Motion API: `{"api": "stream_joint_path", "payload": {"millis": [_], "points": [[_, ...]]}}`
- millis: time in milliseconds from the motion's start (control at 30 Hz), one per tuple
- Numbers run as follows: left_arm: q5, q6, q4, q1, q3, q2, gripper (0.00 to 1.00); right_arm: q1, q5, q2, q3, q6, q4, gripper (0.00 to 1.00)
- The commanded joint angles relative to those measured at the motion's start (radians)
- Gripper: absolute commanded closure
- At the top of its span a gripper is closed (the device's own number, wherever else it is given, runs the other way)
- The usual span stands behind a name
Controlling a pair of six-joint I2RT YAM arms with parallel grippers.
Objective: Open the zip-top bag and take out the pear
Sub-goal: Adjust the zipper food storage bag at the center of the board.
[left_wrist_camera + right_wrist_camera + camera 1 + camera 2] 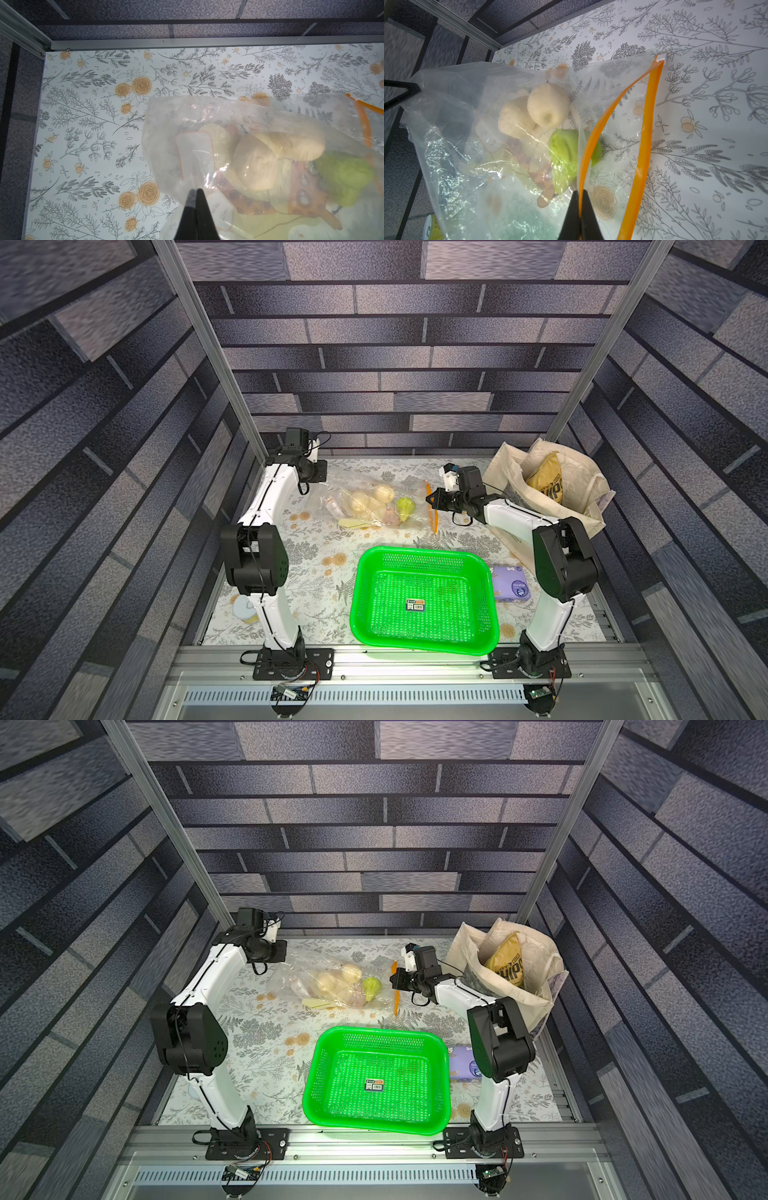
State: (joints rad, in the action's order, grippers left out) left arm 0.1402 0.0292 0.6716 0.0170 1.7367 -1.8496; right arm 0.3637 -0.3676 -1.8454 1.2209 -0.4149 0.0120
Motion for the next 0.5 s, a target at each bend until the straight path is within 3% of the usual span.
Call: {"api": "stream_joint_path", "payload": {"millis": [0, 467], "points": [[0.058, 0.016, -0.019, 0.031, 0.041, 0.096, 1.0, -0.007, 0.012, 0.012, -0.012, -0.001, 0.01, 0.95], [0.08, 0.014, -0.045, 0.088, 0.08, 0.166, 0.99, -0.008, 0.018, -0.018, 0.0, -0.016, -0.018, 0.95]]}}
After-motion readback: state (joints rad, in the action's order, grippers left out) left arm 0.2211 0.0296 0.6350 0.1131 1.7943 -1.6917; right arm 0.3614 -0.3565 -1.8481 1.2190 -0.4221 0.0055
